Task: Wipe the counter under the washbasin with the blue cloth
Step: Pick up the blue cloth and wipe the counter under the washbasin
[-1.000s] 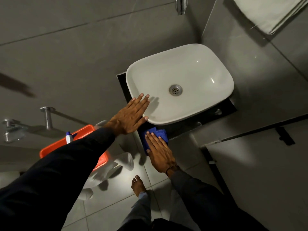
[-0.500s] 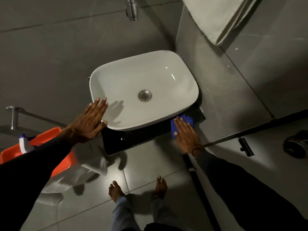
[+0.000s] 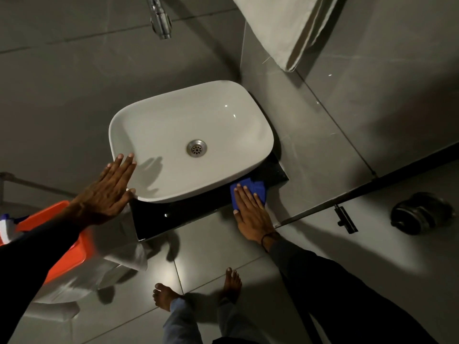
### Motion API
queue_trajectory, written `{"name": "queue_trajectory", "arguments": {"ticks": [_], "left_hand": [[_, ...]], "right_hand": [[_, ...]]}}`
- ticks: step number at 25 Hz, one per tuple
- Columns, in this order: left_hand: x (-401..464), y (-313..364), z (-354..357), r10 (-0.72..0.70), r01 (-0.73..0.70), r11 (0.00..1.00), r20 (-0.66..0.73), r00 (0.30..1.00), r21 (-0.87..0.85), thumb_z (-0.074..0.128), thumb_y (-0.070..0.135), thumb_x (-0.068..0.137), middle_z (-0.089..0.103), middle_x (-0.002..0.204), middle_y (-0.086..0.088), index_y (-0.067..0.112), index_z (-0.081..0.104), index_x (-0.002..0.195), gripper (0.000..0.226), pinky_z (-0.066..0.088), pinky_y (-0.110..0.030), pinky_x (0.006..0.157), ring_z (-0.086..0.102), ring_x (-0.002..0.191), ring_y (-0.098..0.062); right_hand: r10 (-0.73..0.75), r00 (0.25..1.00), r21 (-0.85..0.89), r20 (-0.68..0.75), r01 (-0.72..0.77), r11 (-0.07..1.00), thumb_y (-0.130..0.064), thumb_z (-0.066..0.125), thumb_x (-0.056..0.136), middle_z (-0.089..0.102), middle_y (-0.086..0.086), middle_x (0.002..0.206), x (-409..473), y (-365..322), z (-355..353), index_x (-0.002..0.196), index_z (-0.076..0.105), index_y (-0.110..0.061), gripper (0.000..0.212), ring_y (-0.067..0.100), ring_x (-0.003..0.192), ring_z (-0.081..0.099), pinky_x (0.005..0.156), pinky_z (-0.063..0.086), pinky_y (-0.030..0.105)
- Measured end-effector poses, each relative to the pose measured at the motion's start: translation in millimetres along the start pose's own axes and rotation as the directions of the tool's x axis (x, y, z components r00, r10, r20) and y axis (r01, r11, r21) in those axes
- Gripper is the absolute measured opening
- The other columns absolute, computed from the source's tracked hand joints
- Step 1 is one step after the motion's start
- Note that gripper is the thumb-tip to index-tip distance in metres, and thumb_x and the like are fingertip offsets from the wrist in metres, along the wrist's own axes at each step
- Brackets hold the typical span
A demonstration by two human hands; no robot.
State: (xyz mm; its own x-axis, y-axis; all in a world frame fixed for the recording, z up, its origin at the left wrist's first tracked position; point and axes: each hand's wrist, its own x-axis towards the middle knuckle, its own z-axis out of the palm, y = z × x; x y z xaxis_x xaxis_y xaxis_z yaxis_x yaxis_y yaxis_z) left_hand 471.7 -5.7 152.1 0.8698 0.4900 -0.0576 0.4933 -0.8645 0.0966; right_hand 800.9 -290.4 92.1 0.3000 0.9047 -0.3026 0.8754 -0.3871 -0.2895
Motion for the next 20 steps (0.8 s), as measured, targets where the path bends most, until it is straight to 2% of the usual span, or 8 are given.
{"name": "queue_trajectory", "arguments": {"ticks": [2,3,5,8,12,16,20], "left_hand": [[1,-1,2,0.008,-0.008,1.0,0.0,1.0,0.007,0.029,0.041,0.101,0.011,0.173,-0.016,-0.003,0.014,0.16,0.075,0.02,-0.058,0.128,0.009,0.161,-0.037],[2,-1,3,0.004,-0.004,1.0,-0.004,1.0,0.009,0.029,0.041,0.101,0.011,0.173,-0.016,-0.003,0.014,0.16,0.075,0.019,-0.058,0.128,0.008,0.161,-0.036],[2,-3,3,-0.003,0.003,1.0,-0.002,1.0,0.011,0.028,0.041,0.101,0.011,0.173,-0.016,-0.002,0.014,0.16,0.075,0.02,-0.058,0.128,0.008,0.161,-0.036],[3,0,2,-0.001,0.001,0.999,-0.02,1.0,0.032,0.028,0.041,0.102,0.012,0.173,-0.016,-0.002,0.014,0.161,0.074,0.02,-0.057,0.128,0.01,0.161,-0.038],[1,2,2,-0.004,0.006,0.997,-0.028,1.0,0.071,0.028,0.039,0.102,0.014,0.172,-0.018,-0.003,0.016,0.16,0.073,0.022,-0.056,0.128,0.013,0.16,-0.039],[1,1,1,-0.032,0.032,0.998,-0.004,0.999,0.057,0.026,0.04,0.101,0.015,0.171,-0.02,-0.003,0.018,0.16,0.073,0.021,-0.056,0.129,0.013,0.159,-0.04],[-2,10,-4,-0.045,0.046,0.998,-0.016,0.999,0.054,0.026,0.037,0.102,0.02,0.169,-0.024,-0.006,0.023,0.158,0.07,0.022,-0.056,0.129,0.017,0.158,-0.043]], "right_hand": [[-0.078,0.997,-0.01,-0.008,0.078,0.997,-0.028,0.033,0.107,0.002,-0.002,0.171,5,16,-8,0.161,0.005,-0.016,0.062,0.015,0.159,0.002,0.13,0.001,0.033],[-0.063,0.998,-0.019,-0.026,0.063,0.998,-0.028,0.033,0.107,0.004,-0.002,0.171,10,30,-15,0.161,0.006,-0.016,0.061,0.014,0.159,0.004,0.13,0.002,0.032],[0.07,0.995,-0.027,-0.074,-0.072,0.997,-0.029,0.033,0.108,0.008,0.001,0.171,21,61,-31,0.161,0.008,-0.015,0.061,0.015,0.159,0.008,0.13,0.007,0.033],[0.171,0.985,-0.044,0.01,-0.171,0.984,-0.032,0.03,0.109,0.006,0.004,0.171,35,87,-51,0.162,0.004,-0.013,0.062,0.018,0.159,0.007,0.13,0.011,0.036],[0.282,0.959,0.029,0.018,-0.282,0.959,-0.029,0.029,0.109,-0.004,0.006,0.171,39,50,-36,0.161,-0.002,-0.01,0.063,0.02,0.159,-0.002,0.13,-0.001,0.04],[0.176,0.984,0.013,-0.03,-0.176,0.984,-0.027,0.032,0.107,-0.003,0.004,0.171,20,4,-11,0.161,-0.001,-0.01,0.066,0.019,0.159,-0.003,0.13,0.0,0.04],[-0.018,1.0,0.004,0.015,0.018,1.0,-0.03,0.033,0.105,-0.006,0.001,0.171,7,-68,23,0.161,-0.004,-0.012,0.069,0.018,0.159,-0.005,0.13,-0.002,0.04]]}}
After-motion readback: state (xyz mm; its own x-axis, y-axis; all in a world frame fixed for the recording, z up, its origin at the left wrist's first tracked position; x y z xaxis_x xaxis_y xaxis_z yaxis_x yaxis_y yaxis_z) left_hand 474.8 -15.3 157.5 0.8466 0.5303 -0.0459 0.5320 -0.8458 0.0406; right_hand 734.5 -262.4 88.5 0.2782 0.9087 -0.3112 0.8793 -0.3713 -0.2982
